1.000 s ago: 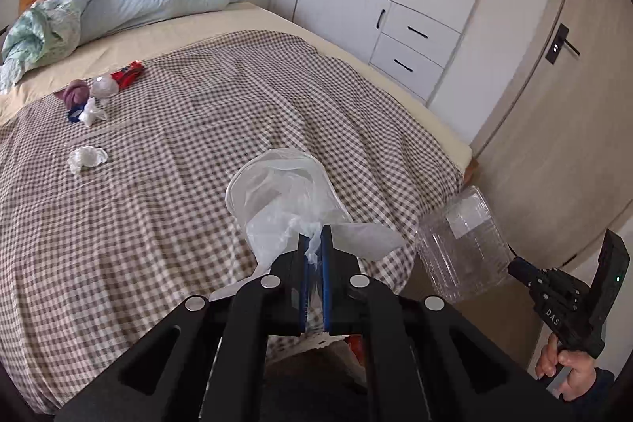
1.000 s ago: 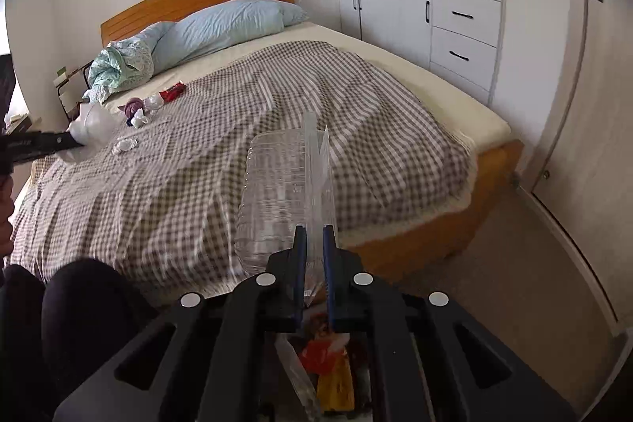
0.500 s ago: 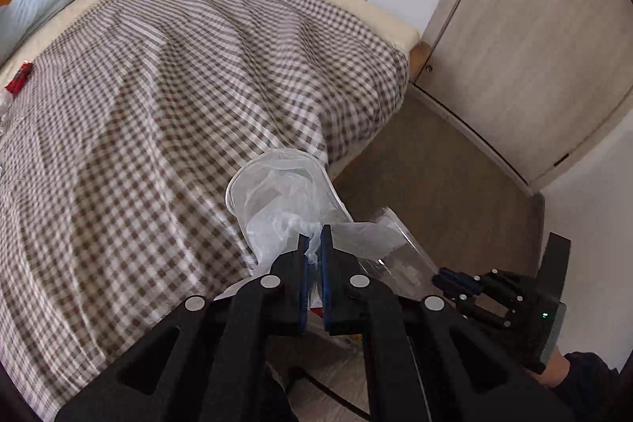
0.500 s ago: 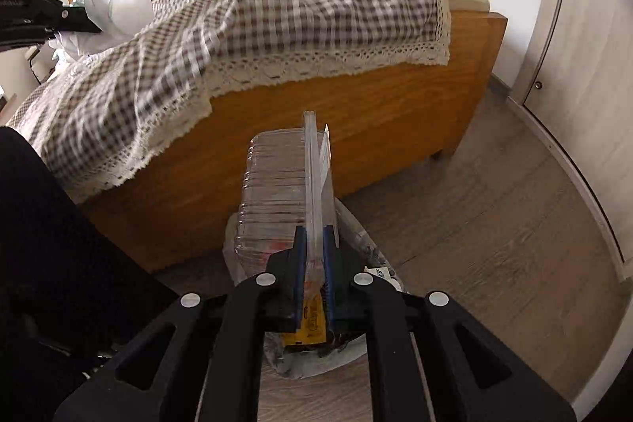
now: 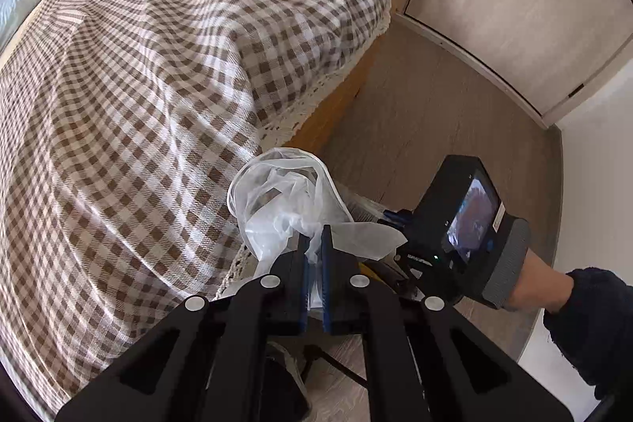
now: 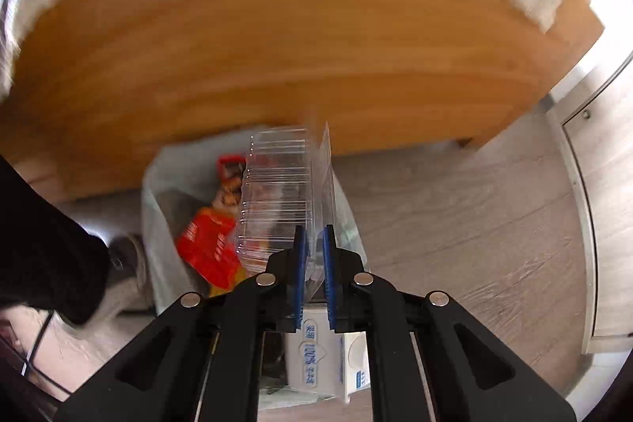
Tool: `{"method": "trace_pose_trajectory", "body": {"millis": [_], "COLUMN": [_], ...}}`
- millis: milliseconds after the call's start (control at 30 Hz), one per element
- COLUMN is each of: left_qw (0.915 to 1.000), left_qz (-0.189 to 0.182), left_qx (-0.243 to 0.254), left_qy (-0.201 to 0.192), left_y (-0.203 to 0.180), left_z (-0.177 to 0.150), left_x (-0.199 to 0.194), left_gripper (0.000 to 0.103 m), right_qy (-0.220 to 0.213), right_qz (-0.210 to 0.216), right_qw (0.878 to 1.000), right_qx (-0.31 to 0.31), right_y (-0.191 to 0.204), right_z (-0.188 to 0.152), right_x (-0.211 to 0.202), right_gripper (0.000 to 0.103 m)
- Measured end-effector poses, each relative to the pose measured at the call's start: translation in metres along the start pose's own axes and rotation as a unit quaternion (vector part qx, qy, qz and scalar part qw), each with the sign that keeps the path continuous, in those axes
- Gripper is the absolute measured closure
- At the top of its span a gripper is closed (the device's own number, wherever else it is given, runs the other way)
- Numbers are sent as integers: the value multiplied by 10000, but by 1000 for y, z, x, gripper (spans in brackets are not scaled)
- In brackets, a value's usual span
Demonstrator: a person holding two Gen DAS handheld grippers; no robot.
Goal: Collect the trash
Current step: 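Open the right tool over the bin while the left tool releases the plastic bag, then move both open tools back over the bed toward the remaining trash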
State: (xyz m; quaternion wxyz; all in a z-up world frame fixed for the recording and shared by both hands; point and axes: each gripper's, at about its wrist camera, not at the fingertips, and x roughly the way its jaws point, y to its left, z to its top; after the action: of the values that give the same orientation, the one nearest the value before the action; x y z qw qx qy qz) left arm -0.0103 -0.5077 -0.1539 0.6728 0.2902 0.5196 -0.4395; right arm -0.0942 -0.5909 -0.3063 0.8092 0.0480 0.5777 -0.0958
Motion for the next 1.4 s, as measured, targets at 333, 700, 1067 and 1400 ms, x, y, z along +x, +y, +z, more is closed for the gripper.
{"method": "trace_pose_trajectory", "body": {"millis": [333,700,1067,1400], "left_qw": [9863,9713,9694,9827], "left_qz": [449,446,464,183], "left_qx": [1095,1165,1251,970], "left_qy": [1151,2026,2060,1565], "left_y": [-47,-55,-63,-61], "left_z": [-4,-6,-3,9], "left_x": [88,163,177,119], "left_gripper": [101,98,49,49], "right_qy": [456,-230,-566,-545], "right_qz": [47,338,458,440], "right_qw": [9988,9891,9747,9701], "right_qx": [153,1415,2115,2325], "right_y": [-2,-47,-63,-55], "right_z": [-17,-33,-48,-65], "right_x": [36,-39,-73,-103], "right_gripper": [91,60,60,60]}}
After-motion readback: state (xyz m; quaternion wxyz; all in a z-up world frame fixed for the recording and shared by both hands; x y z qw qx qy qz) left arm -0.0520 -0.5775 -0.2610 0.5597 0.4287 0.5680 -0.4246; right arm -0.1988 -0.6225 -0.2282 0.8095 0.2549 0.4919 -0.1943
